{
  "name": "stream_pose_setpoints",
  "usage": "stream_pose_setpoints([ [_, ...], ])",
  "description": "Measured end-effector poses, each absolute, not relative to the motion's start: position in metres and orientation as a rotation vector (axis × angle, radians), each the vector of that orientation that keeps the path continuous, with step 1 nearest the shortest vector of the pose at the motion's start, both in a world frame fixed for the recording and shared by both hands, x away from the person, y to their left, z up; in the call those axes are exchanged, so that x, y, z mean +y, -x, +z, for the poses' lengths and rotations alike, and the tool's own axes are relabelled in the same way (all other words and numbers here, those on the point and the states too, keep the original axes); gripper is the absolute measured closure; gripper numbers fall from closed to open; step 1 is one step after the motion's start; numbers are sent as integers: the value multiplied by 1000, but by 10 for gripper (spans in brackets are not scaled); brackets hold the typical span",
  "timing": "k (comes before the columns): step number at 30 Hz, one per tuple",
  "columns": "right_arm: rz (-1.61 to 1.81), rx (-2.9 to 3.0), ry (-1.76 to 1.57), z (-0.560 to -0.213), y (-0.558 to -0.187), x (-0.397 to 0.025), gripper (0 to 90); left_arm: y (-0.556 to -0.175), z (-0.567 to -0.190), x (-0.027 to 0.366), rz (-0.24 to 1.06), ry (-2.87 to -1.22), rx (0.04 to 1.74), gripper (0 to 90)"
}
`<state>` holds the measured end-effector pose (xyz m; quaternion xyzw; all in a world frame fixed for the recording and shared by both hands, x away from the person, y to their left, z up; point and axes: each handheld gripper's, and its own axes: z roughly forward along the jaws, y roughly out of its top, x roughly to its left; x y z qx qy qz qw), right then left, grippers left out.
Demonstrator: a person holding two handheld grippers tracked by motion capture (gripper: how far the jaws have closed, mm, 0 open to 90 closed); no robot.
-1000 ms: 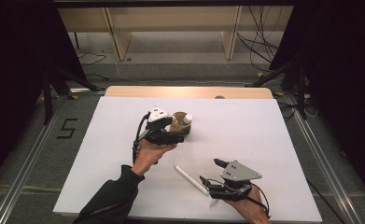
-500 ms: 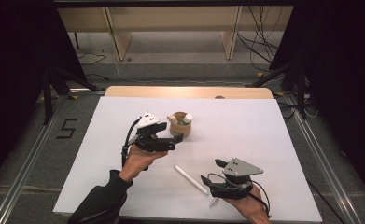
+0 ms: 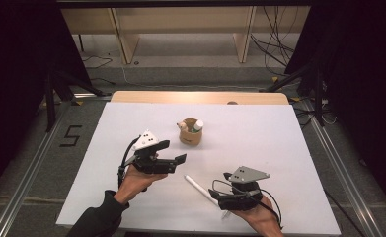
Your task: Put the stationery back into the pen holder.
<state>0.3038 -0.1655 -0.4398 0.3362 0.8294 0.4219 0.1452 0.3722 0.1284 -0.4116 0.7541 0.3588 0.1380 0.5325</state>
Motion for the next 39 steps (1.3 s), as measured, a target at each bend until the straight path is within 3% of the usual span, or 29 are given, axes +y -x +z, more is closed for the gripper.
stream_pose_setpoints([
  [18, 1076, 2539, -1041, -442, -324, -145, 291, -355, -441, 171, 339, -1767, 892, 176],
  [39, 895, 2672, -1055, -449, -348, -119, 313, -342, -449, 184, 374, -1764, 886, 170],
])
